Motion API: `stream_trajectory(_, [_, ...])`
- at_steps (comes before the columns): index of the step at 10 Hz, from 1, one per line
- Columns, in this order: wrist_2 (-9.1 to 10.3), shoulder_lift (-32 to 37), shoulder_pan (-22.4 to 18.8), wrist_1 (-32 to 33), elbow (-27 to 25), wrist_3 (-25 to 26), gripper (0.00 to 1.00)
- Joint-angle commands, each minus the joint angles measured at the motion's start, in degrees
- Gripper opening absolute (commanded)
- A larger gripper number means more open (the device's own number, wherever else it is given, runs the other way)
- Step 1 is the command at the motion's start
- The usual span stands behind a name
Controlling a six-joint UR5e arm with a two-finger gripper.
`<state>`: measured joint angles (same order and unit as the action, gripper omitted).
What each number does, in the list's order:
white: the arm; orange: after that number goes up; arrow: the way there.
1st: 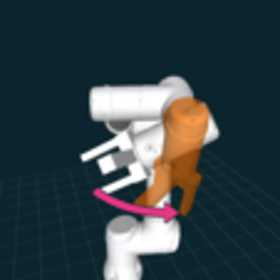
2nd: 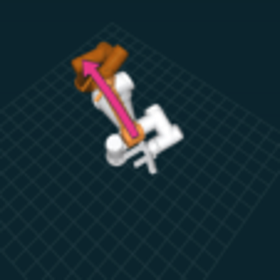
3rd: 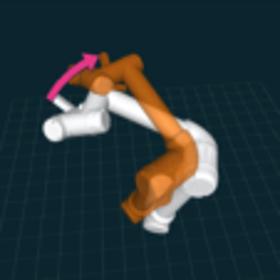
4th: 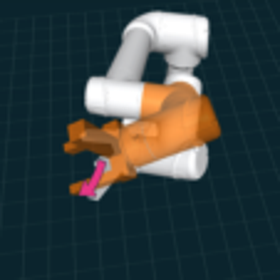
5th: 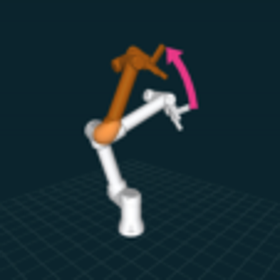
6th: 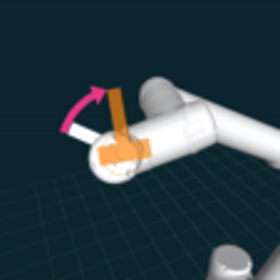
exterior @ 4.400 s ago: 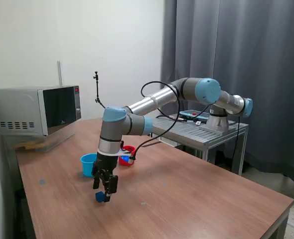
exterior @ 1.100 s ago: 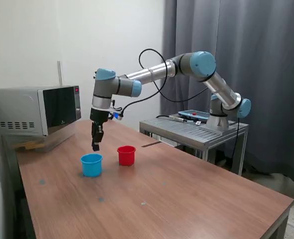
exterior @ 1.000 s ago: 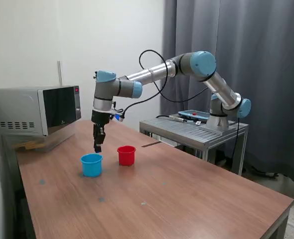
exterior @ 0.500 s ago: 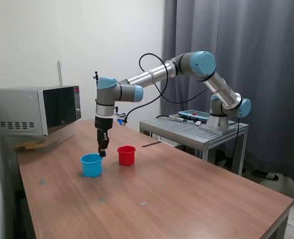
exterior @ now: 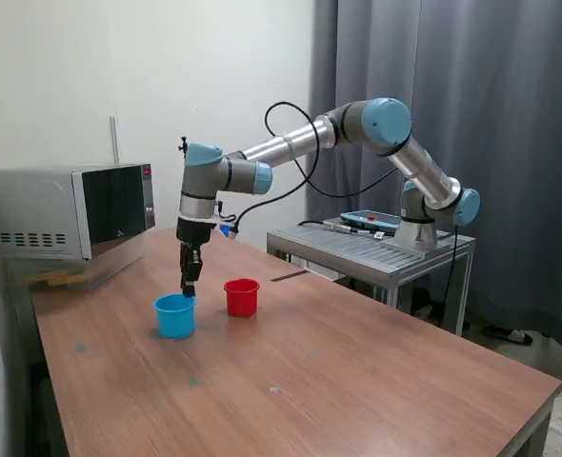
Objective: Place red objects in the red bin, and blue objects in the blue bin.
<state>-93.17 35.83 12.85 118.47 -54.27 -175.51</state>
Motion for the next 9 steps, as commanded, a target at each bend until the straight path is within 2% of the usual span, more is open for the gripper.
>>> stream_trajectory(1, [0.00, -0.1, 0.2, 1.0, 0.0, 0.0, 0.00])
stream_trajectory(9, [0.27, -0.8, 0.9, 4.1, -0.7, -0.5, 0.00])
